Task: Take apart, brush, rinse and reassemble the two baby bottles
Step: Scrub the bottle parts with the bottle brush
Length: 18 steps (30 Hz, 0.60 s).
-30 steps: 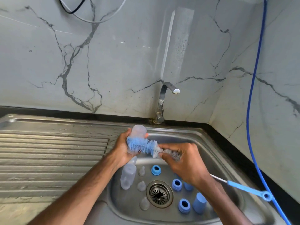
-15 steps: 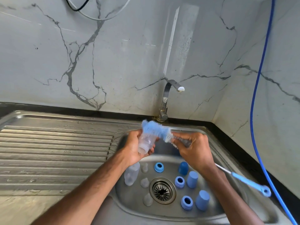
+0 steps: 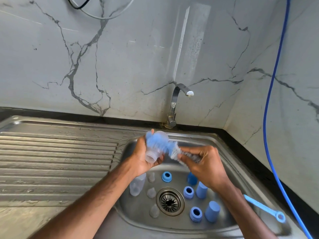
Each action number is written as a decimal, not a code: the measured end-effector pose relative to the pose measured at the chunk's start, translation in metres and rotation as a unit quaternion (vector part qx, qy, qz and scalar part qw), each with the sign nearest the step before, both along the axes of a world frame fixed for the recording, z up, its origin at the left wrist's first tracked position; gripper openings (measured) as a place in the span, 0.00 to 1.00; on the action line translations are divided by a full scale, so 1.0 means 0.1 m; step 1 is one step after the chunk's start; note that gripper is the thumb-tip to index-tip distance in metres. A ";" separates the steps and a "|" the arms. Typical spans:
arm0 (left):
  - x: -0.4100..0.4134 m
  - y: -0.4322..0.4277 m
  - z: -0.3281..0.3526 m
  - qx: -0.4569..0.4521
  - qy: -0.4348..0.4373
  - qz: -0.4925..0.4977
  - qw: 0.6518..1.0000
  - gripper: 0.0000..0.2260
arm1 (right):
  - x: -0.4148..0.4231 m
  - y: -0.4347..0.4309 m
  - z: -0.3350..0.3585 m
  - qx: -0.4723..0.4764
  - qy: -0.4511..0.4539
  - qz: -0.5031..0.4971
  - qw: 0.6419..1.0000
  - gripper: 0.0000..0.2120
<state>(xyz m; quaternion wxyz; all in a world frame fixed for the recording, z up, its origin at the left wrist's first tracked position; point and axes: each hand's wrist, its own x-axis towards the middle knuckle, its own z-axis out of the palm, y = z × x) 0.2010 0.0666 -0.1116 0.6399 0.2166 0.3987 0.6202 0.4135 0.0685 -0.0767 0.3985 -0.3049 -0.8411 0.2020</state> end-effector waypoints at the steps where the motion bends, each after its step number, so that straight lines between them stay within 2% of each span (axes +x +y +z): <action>1: -0.03 0.01 -0.01 0.007 -0.007 0.000 1.000 0.25 | 0.00 -0.04 -0.01 -0.010 -0.007 0.033 0.999 0.18; 3: -0.05 0.00 -0.01 0.010 -0.016 0.004 1.000 0.26 | -0.02 -0.01 0.01 -0.014 -0.003 0.022 1.000 0.18; 7: 0.01 -0.01 0.01 -0.009 0.012 0.006 1.000 0.25 | -0.03 0.12 0.03 -0.010 0.025 -0.085 0.996 0.16; 9: 0.03 -0.01 0.01 -0.013 0.023 0.008 1.000 0.24 | 0.04 0.11 0.02 -0.006 0.021 -0.066 0.998 0.15; 12: 0.00 0.00 0.00 -0.004 0.019 0.018 1.000 0.22 | 0.09 0.02 0.02 -0.025 -0.008 0.023 0.999 0.17; 13: 0.00 0.00 0.01 -0.004 0.016 0.022 1.000 0.23 | 0.07 0.02 0.04 -0.023 -0.006 0.015 1.000 0.18; 15: 0.02 -0.01 0.05 -0.008 0.012 0.016 1.000 0.24 | 0.05 0.11 0.05 -0.005 0.020 -0.065 0.998 0.18; 18: 0.09 -0.02 0.11 -0.013 0.003 -0.007 1.000 0.24 | 0.11 0.22 0.03 0.001 0.025 -0.161 0.987 0.12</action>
